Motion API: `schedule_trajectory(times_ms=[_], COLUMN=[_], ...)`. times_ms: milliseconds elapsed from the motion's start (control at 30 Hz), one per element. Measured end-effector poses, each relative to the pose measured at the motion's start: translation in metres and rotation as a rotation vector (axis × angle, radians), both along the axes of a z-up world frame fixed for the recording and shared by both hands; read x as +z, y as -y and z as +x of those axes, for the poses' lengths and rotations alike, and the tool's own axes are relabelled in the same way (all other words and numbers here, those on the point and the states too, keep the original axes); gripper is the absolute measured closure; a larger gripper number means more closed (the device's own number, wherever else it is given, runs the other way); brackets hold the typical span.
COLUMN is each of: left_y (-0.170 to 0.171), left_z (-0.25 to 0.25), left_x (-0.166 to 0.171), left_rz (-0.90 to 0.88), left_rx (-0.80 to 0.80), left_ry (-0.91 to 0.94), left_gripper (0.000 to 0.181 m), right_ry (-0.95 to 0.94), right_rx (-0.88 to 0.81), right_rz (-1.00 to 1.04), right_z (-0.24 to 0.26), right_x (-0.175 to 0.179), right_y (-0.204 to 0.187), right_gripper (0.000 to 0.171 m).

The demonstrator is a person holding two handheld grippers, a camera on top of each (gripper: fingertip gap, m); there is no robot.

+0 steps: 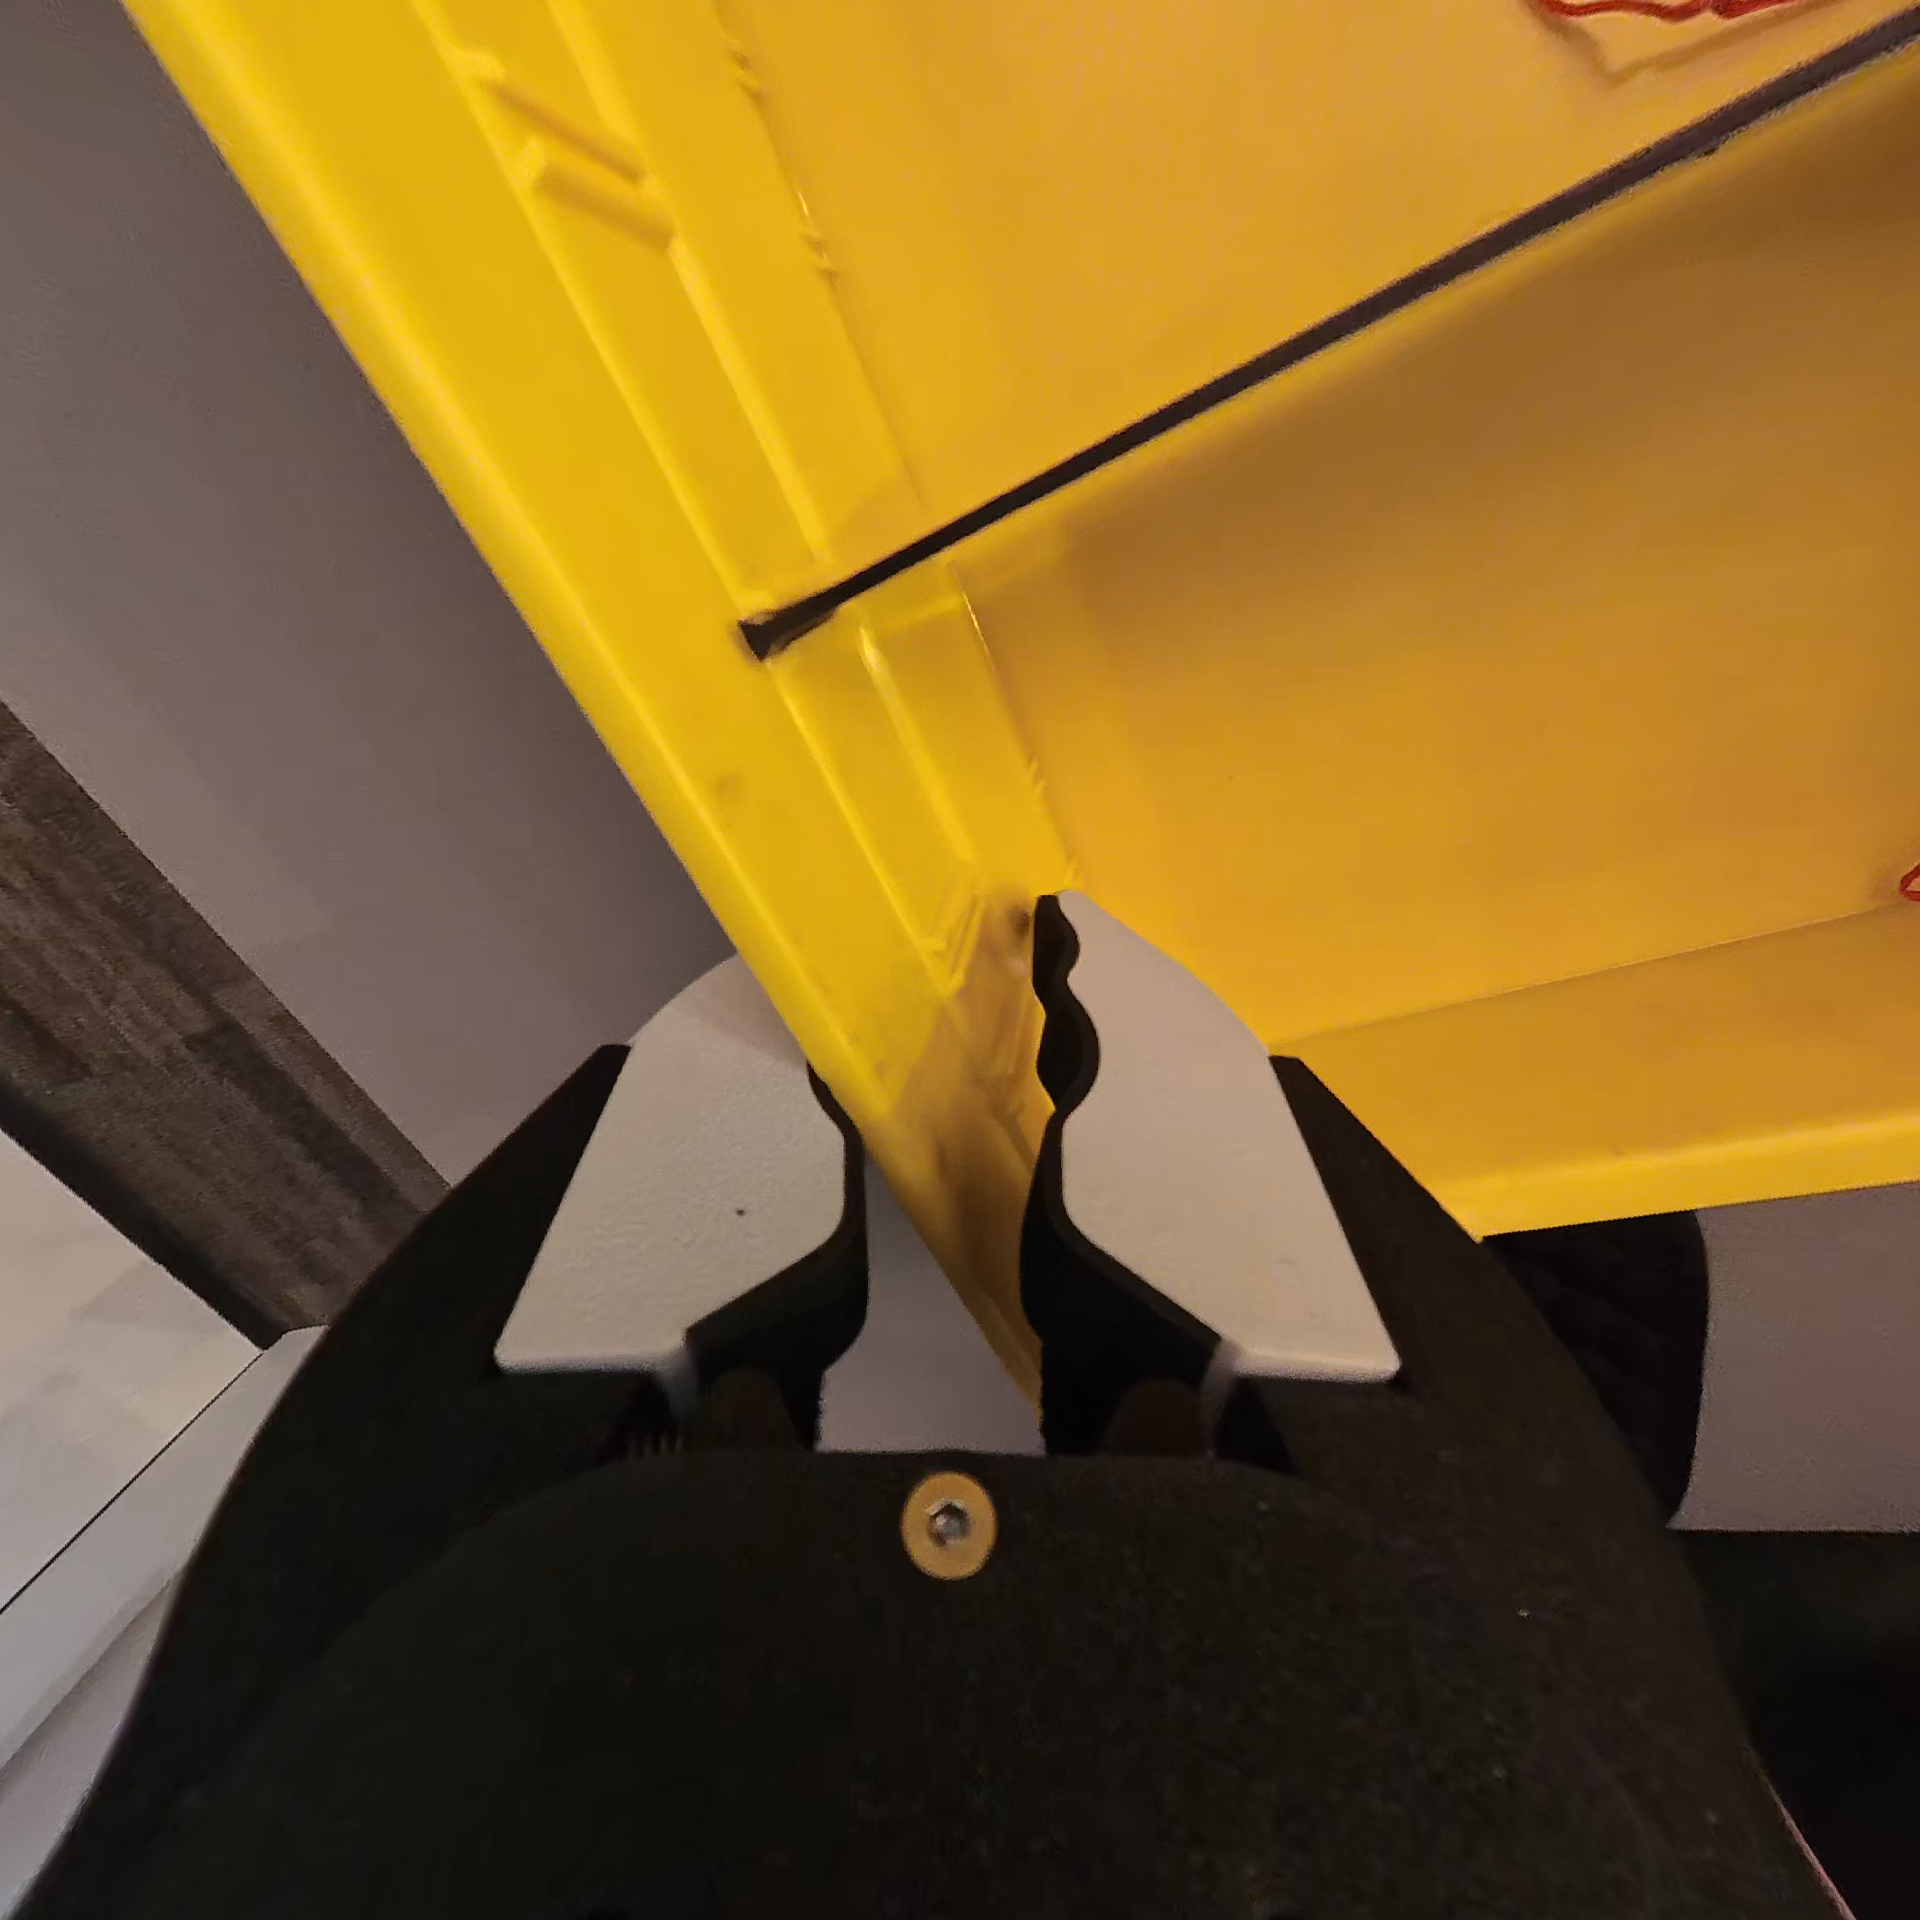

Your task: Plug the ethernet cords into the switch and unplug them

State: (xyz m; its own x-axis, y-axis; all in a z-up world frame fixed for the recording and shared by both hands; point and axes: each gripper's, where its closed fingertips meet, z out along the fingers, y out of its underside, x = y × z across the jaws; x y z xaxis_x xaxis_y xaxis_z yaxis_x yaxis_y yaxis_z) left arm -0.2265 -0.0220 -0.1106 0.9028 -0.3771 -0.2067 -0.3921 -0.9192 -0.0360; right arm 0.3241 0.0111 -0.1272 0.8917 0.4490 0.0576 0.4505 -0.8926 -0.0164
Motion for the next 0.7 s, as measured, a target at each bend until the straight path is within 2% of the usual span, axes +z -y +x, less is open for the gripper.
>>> schedule_trajectory(times_ms=[233,300,400,500,567,633,667,700], left_y=[0.006,0.004,0.006,0.005,0.006,0.007,0.006,0.005], left_z=[0.014,0.020,0.027,0.032,0.033,0.034,0.036,0.038], left_x=[-0.002,0.000,0.005,0.012,0.011,0.007,0.007,0.007], left_rz=[-0.033,-0.019,-0.009,0.027,0.016,0.004,0.010,0.014], left_rx=[-0.040,-0.051,-0.087,-0.104,-0.112,-0.121,-0.128,-0.135], left_ry=[-0.043,-0.020,0.021,0.068,0.077,0.074,0.081,0.091], left_gripper=[0.144,0.146,0.146,0.145,0.144,0.144,0.144,0.144], right_ry=[0.022,0.046,0.106,0.092,-0.082,-0.414,-0.555,-0.630], right_rx=[-0.013,-0.050,-0.137,-0.088,0.048,0.229,0.297,0.319], right_rz=[0.009,0.078,0.229,0.493,0.732,0.915,0.930,0.862], right_z=[-0.023,-0.020,-0.016,-0.047,-0.105,-0.185,-0.220,-0.247], right_x=[0.001,0.008,0.041,0.102,0.147,0.183,0.189,0.183], right_y=[0.009,0.011,0.021,0.028,0.023,0.027,0.031,0.033], right_gripper=[0.124,0.128,0.130,0.135,0.136,0.130,0.125,0.118])
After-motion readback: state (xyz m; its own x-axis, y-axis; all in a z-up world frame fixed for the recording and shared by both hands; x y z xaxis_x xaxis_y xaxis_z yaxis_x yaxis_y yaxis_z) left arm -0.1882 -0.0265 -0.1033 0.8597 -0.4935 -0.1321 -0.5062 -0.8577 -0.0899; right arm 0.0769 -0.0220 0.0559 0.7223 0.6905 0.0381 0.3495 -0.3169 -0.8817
